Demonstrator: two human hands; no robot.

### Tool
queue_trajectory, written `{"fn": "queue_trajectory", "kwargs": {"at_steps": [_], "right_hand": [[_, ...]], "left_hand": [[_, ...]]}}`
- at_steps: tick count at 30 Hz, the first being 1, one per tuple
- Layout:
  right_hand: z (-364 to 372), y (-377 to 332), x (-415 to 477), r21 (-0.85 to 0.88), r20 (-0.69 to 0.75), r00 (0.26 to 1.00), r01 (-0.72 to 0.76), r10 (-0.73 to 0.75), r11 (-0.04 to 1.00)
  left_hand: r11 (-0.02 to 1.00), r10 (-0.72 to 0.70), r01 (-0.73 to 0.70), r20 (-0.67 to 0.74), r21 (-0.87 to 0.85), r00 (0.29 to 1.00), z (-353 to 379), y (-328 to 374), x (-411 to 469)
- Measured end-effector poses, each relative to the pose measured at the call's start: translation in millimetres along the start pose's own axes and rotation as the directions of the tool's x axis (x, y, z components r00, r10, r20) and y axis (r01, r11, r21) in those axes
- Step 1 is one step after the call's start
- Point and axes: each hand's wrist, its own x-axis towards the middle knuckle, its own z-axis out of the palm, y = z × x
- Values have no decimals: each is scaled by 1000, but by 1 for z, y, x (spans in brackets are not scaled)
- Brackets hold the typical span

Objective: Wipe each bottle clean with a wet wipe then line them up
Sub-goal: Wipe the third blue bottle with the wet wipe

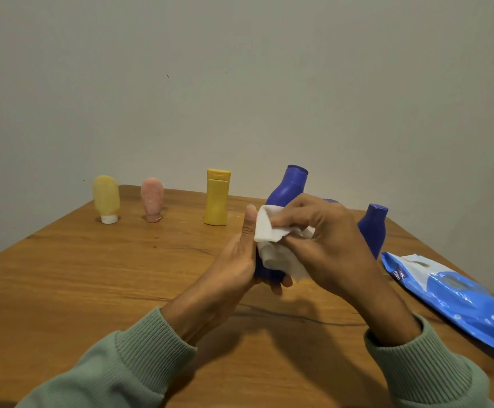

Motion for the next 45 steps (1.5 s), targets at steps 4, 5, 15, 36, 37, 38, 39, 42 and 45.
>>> {"fn": "queue_trajectory", "kwargs": {"at_steps": [4,5,15,36,37,38,39,42,45], "right_hand": [[-4,6,5,-37,-223,975,-13,4,999],[-5,6,5,-54,-240,971,-11,-2,998],[-5,1,4,-125,-218,976,-11,-17,992],[-13,10,8,-90,-388,920,25,-58,996],[-14,10,7,-84,-389,920,20,-52,996],[-14,10,7,-85,-380,924,18,-49,996],[-13,8,6,-86,-360,931,20,-50,996],[-4,0,1,-44,-189,981,46,-54,998],[4,-4,-1,-47,-39,997,70,-71,996]], "left_hand": [[997,-8,5,34,81,999,1,0,-2],[996,-9,5,40,92,999,2,0,-1],[988,-11,9,12,156,1000,5,2,-3],[964,72,-74,18,254,997,4,-4,-2],[966,77,-79,17,247,997,4,-5,-3],[969,81,-82,15,235,997,3,-6,-2],[972,84,-85,15,218,996,3,-6,-2],[984,106,-100,-34,150,994,1,-6,1],[997,73,-69,-128,38,989,-2,-5,7]]}}
